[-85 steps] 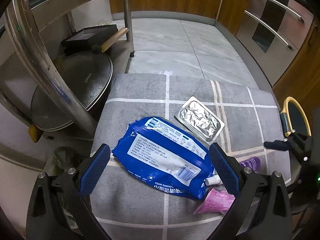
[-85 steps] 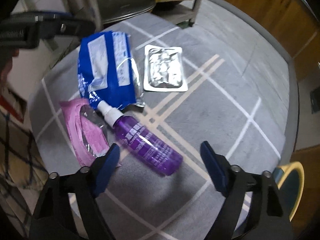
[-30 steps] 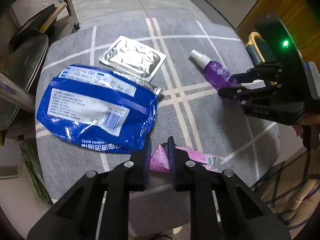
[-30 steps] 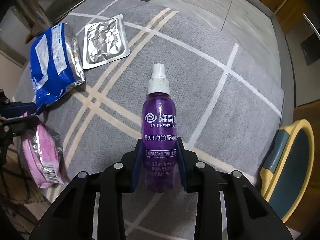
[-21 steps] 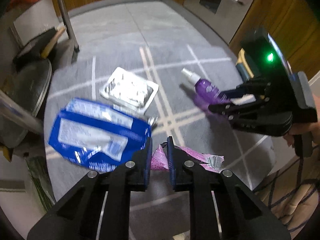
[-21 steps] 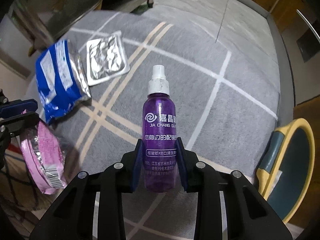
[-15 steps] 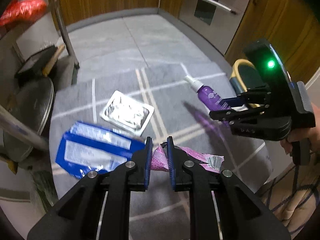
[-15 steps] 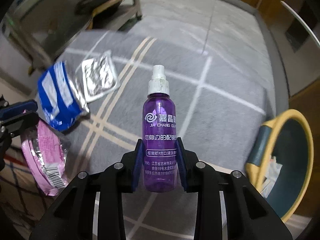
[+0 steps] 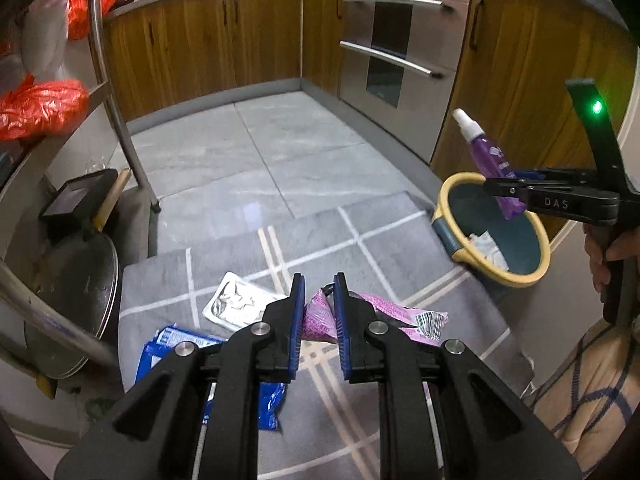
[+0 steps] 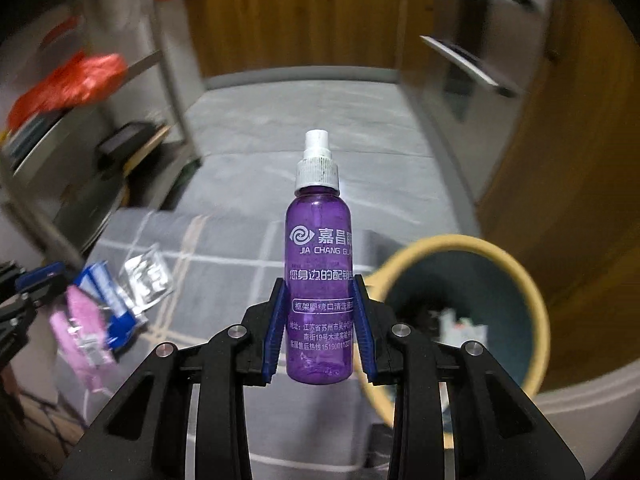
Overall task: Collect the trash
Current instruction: 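Carry the spray bottle with the right gripper over the bin while the left carries the pink packet, then open both grippers over the bin to drop the bottle and packet, then move both open grippers back over the wipes pack and foil tray, then grasp the blue wipes pack with the left gripper while the right grasps the silver foil tray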
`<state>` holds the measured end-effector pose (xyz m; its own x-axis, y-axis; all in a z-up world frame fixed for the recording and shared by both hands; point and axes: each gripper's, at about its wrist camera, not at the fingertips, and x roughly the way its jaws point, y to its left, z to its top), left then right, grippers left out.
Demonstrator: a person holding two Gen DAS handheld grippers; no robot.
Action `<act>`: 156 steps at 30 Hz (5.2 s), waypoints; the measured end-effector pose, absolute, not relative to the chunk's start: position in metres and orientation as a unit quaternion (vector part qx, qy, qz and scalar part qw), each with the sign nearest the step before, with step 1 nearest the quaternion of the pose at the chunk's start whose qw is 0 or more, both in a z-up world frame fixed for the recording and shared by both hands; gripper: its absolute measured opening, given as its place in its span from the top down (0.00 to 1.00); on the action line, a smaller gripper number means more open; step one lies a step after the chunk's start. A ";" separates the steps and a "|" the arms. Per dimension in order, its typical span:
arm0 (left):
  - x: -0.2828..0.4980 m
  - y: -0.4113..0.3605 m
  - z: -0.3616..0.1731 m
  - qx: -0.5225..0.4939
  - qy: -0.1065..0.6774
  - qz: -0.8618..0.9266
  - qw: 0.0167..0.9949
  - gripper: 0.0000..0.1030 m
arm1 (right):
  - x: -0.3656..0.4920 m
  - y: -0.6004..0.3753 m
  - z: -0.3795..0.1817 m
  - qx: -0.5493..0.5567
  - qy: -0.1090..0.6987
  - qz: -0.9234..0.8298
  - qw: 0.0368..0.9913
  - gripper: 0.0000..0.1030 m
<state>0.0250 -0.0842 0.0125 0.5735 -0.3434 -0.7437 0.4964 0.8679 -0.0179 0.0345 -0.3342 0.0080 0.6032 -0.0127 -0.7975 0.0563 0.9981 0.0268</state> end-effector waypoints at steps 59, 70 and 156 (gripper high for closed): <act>0.117 -0.346 -0.038 0.076 0.450 -0.321 0.830 0.53 | 0.021 -0.500 -0.106 0.189 0.570 -0.202 0.774 0.50; 0.105 -0.290 -0.025 0.092 0.432 -0.278 0.853 0.36 | 0.031 -0.485 -0.093 0.167 0.555 -0.176 0.796 0.22; 0.084 0.068 -0.137 -0.047 0.596 -0.081 0.797 0.77 | 0.150 -0.097 -0.139 -0.078 0.541 0.135 0.827 0.09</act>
